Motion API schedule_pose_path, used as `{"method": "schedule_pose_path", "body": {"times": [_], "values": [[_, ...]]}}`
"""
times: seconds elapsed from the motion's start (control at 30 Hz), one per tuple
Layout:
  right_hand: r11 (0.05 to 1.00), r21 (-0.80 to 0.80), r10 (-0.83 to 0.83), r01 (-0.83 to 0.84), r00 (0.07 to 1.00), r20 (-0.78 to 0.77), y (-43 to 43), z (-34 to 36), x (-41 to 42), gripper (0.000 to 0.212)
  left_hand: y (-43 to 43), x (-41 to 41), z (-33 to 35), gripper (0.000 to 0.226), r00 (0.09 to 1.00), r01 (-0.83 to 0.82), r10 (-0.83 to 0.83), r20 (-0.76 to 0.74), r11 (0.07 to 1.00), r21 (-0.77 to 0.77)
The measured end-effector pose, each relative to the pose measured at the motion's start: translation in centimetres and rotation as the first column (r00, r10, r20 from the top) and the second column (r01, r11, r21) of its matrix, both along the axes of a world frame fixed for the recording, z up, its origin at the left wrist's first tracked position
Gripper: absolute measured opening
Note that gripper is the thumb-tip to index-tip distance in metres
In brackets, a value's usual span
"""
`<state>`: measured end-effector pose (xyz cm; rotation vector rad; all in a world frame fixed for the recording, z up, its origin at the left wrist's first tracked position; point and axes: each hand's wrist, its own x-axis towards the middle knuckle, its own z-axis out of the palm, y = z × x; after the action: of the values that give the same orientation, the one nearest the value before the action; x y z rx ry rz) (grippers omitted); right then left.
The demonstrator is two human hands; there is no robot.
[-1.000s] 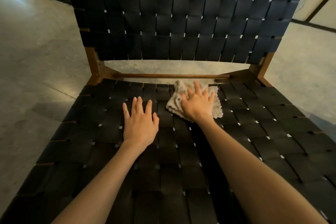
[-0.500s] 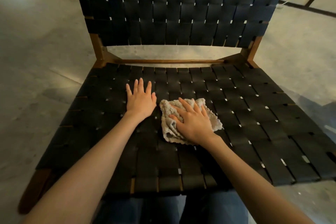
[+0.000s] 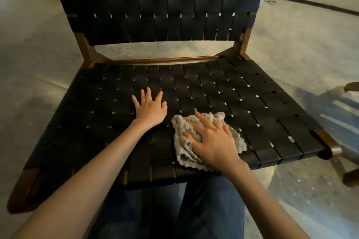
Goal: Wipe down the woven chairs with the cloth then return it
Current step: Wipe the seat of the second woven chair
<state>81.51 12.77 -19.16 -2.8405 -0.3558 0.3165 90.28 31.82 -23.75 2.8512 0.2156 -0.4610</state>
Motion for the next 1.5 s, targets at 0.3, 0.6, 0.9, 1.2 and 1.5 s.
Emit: {"method": "schedule_pose_path", "body": {"times": [0.3, 0.6, 0.9, 1.2, 1.5], "values": [[1.000, -0.008, -0.003, 0.003, 1.000, -0.013, 0.9, -2.1, 3.9, 0.053, -0.9, 1.0, -0.7, 0.055, 0.996, 0.074, -0.075, 0.043, 0.997, 0.018], [0.996, -0.081, -0.041, 0.043, 0.999, 0.031, 3.4, -6.2, 13.4, 0.055, -0.4, 3.4, -1.2, 0.054, 0.984, 0.140, -0.144, 0.106, 0.989, 0.042], [0.995, -0.020, -0.092, 0.095, 0.989, 0.113, 6.0, -8.7, 23.9, 0.053, -0.5, 4.4, -2.8, 0.052, 0.950, 0.108, -0.117, 0.291, 0.993, 0.046], [0.983, -0.103, -0.133, 0.151, 0.978, 0.163, 4.3, -8.8, 27.9, 0.056, -0.2, 4.7, -3.4, 0.053, 0.955, 0.101, -0.113, 0.273, 0.993, 0.057], [0.960, -0.122, -0.240, 0.254, 0.964, 0.114, 2.0, -7.2, 25.0, 0.062, -0.6, 4.1, -3.4, 0.054, 0.942, 0.085, -0.081, 0.326, 0.996, 0.001]]}}
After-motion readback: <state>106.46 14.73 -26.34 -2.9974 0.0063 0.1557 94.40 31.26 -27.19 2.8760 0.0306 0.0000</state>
